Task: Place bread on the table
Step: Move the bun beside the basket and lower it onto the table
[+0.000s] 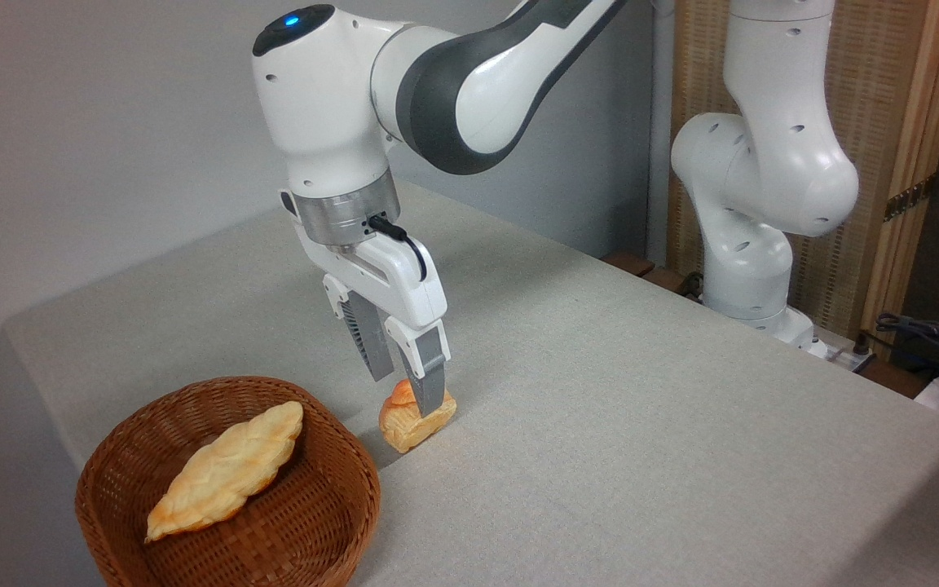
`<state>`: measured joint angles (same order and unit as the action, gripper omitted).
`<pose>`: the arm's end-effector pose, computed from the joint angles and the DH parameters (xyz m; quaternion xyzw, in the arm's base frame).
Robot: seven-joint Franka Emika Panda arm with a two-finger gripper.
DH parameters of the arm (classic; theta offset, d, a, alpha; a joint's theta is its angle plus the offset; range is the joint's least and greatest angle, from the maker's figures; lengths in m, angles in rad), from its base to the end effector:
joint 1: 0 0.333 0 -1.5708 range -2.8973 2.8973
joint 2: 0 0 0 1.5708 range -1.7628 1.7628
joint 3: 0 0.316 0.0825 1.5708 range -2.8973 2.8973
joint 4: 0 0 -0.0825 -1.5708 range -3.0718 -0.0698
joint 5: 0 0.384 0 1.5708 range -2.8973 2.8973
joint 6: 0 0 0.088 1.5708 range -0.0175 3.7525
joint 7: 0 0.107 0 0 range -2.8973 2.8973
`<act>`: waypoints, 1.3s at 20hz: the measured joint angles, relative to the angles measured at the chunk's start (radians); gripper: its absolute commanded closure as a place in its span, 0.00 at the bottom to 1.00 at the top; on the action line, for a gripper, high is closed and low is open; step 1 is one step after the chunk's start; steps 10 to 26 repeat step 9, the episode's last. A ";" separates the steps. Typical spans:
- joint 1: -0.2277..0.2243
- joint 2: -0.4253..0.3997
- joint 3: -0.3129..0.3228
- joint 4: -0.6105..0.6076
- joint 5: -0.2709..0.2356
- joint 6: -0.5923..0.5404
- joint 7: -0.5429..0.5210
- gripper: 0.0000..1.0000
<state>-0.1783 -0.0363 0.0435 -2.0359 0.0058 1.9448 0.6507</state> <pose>0.5317 -0.0715 0.4555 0.9231 -0.3837 -0.0270 0.0052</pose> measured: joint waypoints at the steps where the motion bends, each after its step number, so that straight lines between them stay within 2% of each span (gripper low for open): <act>1: 0.000 -0.001 0.000 0.003 0.000 0.003 0.000 0.00; 9: -0.004 -0.024 -0.011 0.138 0.000 0.007 0.000 0.00; 26: -0.004 -0.024 -0.011 0.138 0.000 0.007 0.000 0.00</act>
